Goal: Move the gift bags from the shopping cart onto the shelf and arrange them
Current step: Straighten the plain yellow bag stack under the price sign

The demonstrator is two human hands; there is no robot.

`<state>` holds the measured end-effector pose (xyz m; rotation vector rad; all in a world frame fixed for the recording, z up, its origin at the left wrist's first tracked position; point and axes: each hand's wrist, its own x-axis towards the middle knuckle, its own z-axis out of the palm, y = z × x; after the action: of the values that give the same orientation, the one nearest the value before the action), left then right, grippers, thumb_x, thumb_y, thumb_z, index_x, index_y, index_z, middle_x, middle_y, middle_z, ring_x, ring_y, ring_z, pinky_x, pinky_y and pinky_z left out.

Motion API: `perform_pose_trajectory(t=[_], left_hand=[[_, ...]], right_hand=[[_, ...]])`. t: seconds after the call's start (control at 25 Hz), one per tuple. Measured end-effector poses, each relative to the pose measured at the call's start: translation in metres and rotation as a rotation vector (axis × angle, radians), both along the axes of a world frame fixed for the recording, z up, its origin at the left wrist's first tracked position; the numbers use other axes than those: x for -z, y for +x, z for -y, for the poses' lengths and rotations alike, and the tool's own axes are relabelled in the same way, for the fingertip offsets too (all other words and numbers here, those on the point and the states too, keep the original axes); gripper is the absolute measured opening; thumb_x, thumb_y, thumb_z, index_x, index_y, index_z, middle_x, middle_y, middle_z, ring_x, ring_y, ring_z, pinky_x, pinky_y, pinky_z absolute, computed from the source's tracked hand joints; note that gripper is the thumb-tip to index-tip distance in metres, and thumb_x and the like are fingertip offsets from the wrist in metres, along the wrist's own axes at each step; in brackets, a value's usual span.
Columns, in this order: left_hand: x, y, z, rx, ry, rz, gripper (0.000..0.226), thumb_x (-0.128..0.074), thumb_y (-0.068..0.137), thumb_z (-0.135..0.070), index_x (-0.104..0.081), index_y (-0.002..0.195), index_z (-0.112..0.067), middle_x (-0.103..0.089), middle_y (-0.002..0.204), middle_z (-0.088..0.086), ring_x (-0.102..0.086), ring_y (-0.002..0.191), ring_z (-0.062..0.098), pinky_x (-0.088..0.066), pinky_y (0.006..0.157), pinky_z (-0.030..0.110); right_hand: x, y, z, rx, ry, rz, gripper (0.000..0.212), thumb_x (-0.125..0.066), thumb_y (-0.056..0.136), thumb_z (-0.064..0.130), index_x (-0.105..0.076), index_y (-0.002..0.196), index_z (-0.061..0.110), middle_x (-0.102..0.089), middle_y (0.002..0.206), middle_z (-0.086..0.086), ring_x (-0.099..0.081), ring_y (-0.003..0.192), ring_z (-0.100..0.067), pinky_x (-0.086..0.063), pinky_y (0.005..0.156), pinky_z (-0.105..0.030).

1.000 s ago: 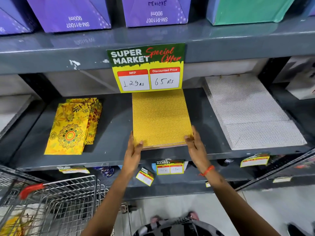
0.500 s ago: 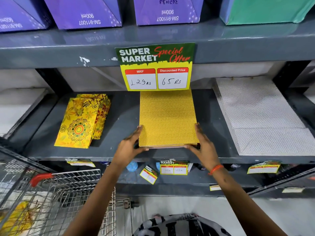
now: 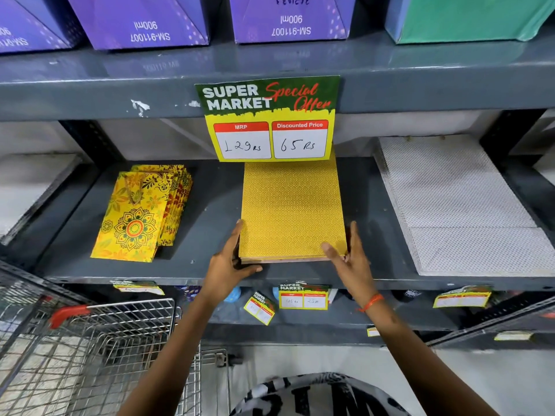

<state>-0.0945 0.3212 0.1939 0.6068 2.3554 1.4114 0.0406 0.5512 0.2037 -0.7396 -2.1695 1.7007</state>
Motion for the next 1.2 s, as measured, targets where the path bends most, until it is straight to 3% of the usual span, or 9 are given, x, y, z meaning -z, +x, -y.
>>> perform_pose_trajectory(t=[0.08, 0.16, 0.24, 0.28, 0.44, 0.56, 0.76, 1.0, 1.2], left_hand=[[0.007, 0.006, -0.004, -0.074, 0.000, 0.034, 0.107, -0.080, 0.068, -0.002, -0.015, 0.150, -0.028, -0.050, 0.119, -0.035, -0.056, 0.107, -0.017, -0.047, 0.093, 0.011], [0.008, 0.008, -0.007, -0.134, -0.043, 0.000, 0.105, -0.080, 0.070, -0.008, -0.014, 0.151, -0.021, -0.058, 0.123, -0.024, -0.059, 0.116, 0.007, -0.045, 0.088, 0.016], [0.010, 0.006, -0.008, -0.156, -0.101, -0.059, 0.104, -0.080, 0.070, -0.014, -0.016, 0.151, -0.018, -0.070, 0.119, 0.002, -0.061, 0.116, 0.022, -0.042, 0.079, 0.017], [0.011, 0.004, -0.007, -0.160, -0.112, -0.070, 0.104, -0.081, 0.070, -0.016, -0.016, 0.151, -0.017, -0.072, 0.116, 0.008, -0.062, 0.115, 0.025, -0.041, 0.076, 0.016], [0.009, 0.001, -0.006, -0.149, -0.118, -0.040, 0.105, -0.083, 0.067, -0.019, -0.019, 0.150, -0.014, -0.071, 0.116, 0.011, -0.063, 0.114, 0.022, -0.047, 0.087, 0.022], [0.007, 0.001, -0.006, -0.131, -0.051, 0.012, 0.102, -0.083, 0.067, -0.012, -0.023, 0.149, -0.011, -0.068, 0.122, 0.010, -0.065, 0.112, 0.022, -0.052, 0.093, 0.030], [0.001, -0.004, -0.002, -0.063, -0.058, -0.062, 0.089, -0.084, 0.065, -0.022, -0.040, 0.142, -0.022, -0.071, 0.116, 0.004, -0.065, 0.111, 0.017, -0.054, 0.094, 0.043], [0.003, -0.003, -0.003, -0.086, -0.029, -0.070, 0.074, -0.085, 0.063, -0.018, -0.055, 0.130, -0.021, -0.073, 0.112, 0.003, -0.067, 0.106, 0.014, -0.056, 0.091, 0.044], [0.006, -0.005, -0.002, -0.103, -0.010, -0.069, 0.073, -0.086, 0.060, -0.019, -0.057, 0.127, -0.025, -0.073, 0.107, -0.005, -0.068, 0.105, 0.012, -0.057, 0.088, 0.039]], right_hand=[[0.005, -0.003, -0.001, 0.036, -0.142, -0.005, 0.092, -0.043, 0.072, 0.074, -0.010, 0.148, 0.035, -0.021, 0.155, 0.012, -0.021, 0.143, -0.011, -0.014, 0.102, -0.025], [0.006, -0.003, -0.003, 0.003, -0.129, 0.010, 0.078, -0.050, 0.084, 0.055, -0.012, 0.148, 0.032, -0.029, 0.153, 0.013, -0.027, 0.141, -0.013, -0.016, 0.102, -0.024], [0.005, -0.001, -0.009, -0.081, -0.010, 0.043, 0.089, -0.069, 0.079, 0.038, -0.015, 0.148, 0.025, -0.047, 0.137, 0.022, -0.041, 0.129, -0.008, -0.029, 0.104, -0.022], [0.005, 0.000, -0.014, -0.124, 0.076, 0.065, 0.095, -0.076, 0.074, 0.031, -0.017, 0.148, 0.022, -0.053, 0.131, 0.018, -0.047, 0.124, -0.008, -0.035, 0.104, -0.023], [0.008, -0.002, -0.021, -0.140, 0.288, 0.083, 0.093, -0.082, 0.069, 0.021, -0.029, 0.145, 0.013, -0.057, 0.135, -0.006, -0.052, 0.125, -0.020, -0.042, 0.104, -0.031], [0.010, -0.003, -0.020, -0.134, 0.309, 0.070, 0.091, -0.082, 0.068, 0.023, -0.032, 0.144, 0.013, -0.059, 0.133, -0.006, -0.054, 0.124, -0.022, -0.045, 0.104, -0.035], [0.013, -0.005, -0.024, -0.124, 0.306, 0.071, 0.093, -0.084, 0.065, 0.026, -0.035, 0.143, 0.015, -0.061, 0.131, -0.007, -0.058, 0.120, -0.023, -0.048, 0.102, -0.042], [0.015, -0.005, -0.024, -0.074, 0.316, 0.037, 0.086, -0.086, 0.062, 0.027, -0.045, 0.136, 0.017, -0.067, 0.122, -0.004, -0.062, 0.113, -0.020, -0.048, 0.093, -0.025], [0.018, -0.005, -0.023, -0.064, 0.327, 0.029, 0.084, -0.086, 0.062, 0.027, -0.047, 0.136, 0.015, -0.065, 0.126, -0.004, -0.060, 0.115, -0.018, -0.047, 0.099, -0.026]])
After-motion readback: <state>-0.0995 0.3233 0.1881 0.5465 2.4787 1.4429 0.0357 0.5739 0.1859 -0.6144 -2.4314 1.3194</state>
